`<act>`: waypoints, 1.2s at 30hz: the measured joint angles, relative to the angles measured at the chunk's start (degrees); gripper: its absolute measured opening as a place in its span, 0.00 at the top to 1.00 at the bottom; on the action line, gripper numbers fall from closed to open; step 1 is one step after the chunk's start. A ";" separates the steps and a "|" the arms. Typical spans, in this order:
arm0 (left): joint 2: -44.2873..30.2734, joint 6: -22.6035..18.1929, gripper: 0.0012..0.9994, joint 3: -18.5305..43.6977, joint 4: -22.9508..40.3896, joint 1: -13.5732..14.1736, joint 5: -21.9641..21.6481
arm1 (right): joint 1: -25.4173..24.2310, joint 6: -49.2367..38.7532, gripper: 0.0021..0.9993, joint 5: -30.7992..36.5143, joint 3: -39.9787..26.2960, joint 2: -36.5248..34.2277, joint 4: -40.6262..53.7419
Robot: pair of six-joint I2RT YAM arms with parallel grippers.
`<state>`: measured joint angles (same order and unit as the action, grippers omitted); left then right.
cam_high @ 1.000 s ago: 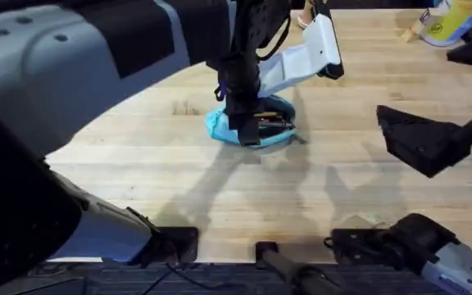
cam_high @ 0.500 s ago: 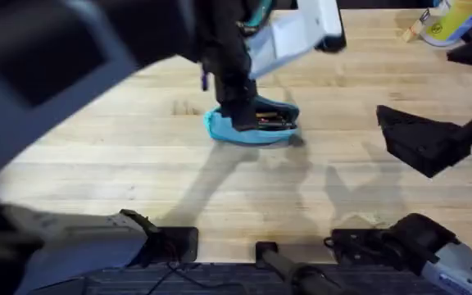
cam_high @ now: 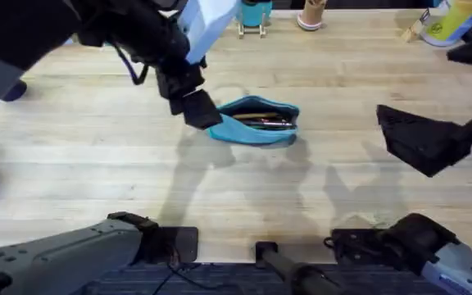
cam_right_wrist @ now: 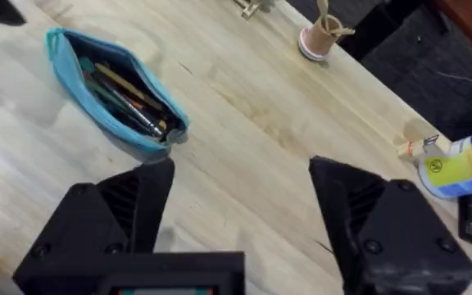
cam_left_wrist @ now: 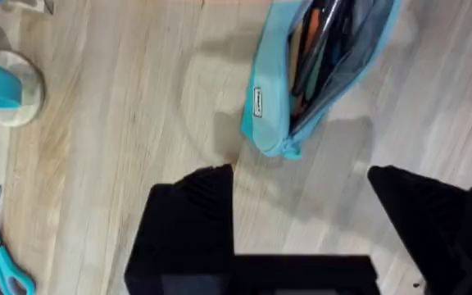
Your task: Unzip the bag, pick up the pens from the table one at a time and place them inside, then zip the bag closed.
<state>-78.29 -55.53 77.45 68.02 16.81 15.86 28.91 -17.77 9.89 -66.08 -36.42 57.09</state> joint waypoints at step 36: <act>7.24 -22.80 0.00 -14.23 2.79 -27.65 17.17 | 0.00 0.01 0.00 -0.02 0.00 -13.64 -5.85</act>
<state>-71.05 -78.33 63.22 70.81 -10.84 33.03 28.91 -17.76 9.87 -66.08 -50.06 51.24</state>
